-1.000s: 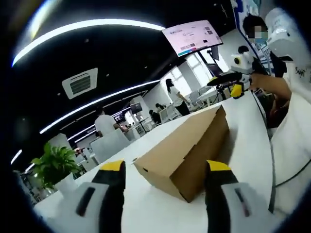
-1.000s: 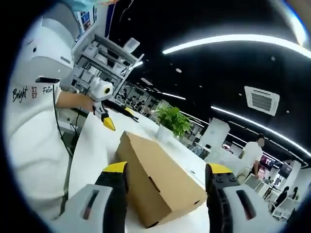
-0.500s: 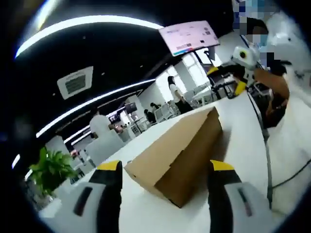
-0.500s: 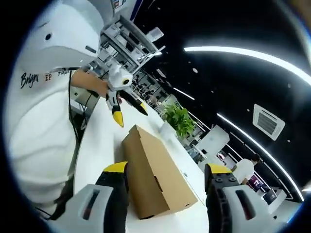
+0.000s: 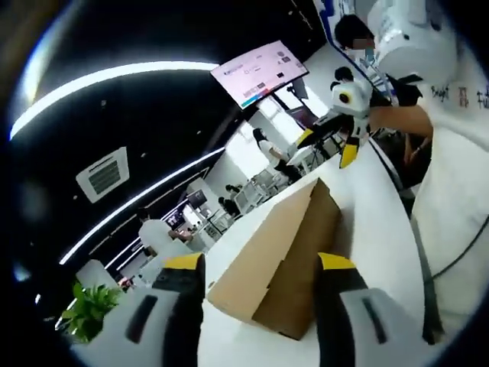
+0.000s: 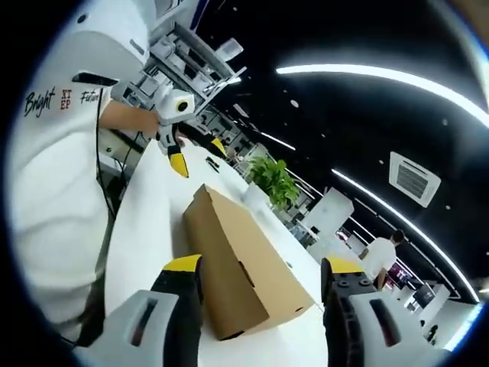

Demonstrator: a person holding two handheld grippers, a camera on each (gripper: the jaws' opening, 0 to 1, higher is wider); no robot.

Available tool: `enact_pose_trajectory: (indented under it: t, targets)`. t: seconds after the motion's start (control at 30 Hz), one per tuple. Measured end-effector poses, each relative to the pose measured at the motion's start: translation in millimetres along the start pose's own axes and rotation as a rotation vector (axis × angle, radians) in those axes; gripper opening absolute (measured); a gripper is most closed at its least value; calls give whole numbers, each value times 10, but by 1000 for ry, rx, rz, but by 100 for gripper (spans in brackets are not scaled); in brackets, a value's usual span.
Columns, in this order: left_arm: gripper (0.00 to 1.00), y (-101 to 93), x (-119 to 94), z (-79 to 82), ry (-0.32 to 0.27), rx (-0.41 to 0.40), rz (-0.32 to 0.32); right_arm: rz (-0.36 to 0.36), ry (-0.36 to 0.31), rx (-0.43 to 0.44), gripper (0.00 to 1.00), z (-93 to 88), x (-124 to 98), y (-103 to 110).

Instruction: Operate the shoe box by opening the lid, removing the specified soft item, and placing it in the target area until the item is outside and the box remains undamaged.

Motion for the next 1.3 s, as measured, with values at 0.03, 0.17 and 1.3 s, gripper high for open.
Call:
enact_pose_trajectory:
  t: [0.03, 0.17, 1.3]
  targets:
    - [56, 10, 17, -19, 6, 13, 15, 3, 2, -3, 62, 0, 3, 5]
    - [61, -140, 143, -279, 100, 92, -5, 9, 28, -51, 55, -16, 54, 33]
    - [66, -144, 155, -502, 204, 179, 60, 9, 132, -147, 48, -321, 201, 241]
Point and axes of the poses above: the point that each gripper's makers call its tool centre point, and the gripper's own axes: x roughly forward along the fingers, y roughly to its left, z roughly out of its top, the point moved 1 cm from there along -x, roughly backward along the fingers, and after that the axes turned 7 degrees about y, right-handed, at the moved point
